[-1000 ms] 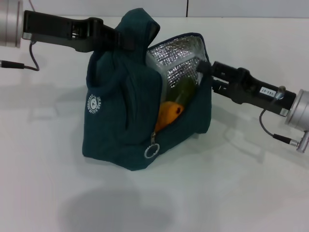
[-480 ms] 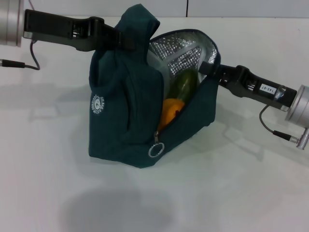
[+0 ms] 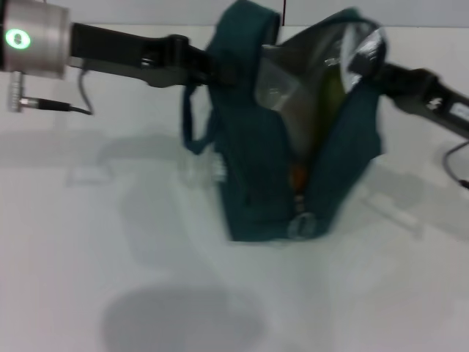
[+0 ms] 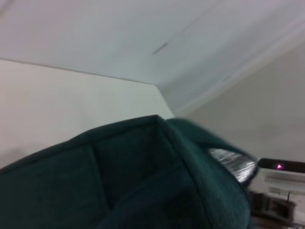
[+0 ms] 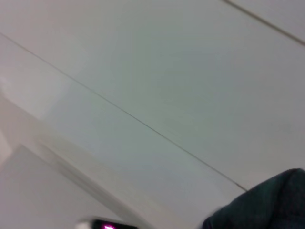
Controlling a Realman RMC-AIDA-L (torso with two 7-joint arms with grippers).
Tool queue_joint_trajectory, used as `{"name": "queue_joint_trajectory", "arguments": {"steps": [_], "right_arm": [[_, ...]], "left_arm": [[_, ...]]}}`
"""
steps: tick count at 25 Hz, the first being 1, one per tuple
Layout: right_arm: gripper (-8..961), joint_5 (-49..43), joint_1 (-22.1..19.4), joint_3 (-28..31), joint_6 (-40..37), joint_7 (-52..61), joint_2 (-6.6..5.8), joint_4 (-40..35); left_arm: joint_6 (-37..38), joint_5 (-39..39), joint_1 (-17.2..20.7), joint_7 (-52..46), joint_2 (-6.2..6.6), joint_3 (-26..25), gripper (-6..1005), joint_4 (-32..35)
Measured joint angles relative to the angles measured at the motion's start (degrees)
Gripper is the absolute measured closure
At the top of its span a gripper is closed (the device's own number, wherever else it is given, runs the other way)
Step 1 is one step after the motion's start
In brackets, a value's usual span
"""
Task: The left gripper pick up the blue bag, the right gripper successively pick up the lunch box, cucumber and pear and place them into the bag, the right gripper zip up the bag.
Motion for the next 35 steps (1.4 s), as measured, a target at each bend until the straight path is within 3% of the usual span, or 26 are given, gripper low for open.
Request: {"name": "queue_joint_trajectory", "arguments": {"steps": [7,20,26,31,35], "right_arm": [[910,-0.08,-3.68,2.24,-3.47,-1.8,-1.89,-2.39],[871,-0.17,-4.69,2.29,-2.63,-3.3,-1.96,0.11],[616,0.22,-6.46,2.59,-3.6,-3.49,-2.13,0.01],[447,0.21,-10.12,5.04,-9.46,-7.24,-2.59,-0.33],[390,-0.52,-13.15,6.51,-14.98,-14.27,-2.37,-0.54]], "left_arm": [[-4.08,-0.08,-2.42,4.04,-1.62,0.03,959,-8.26],[-7.18,0.54,-1.35,5.52,-2.32,0.15,959,-9.39],[-7.3,0.67,-1.13,5.52,-2.34,0.18,958,-9.43],[-7.73,1.03,-1.03,5.69,-2.34,0.09,958,-9.79],[-8.02,0.89,-0.92,5.83,-2.34,0.12,958,-9.85]]}}
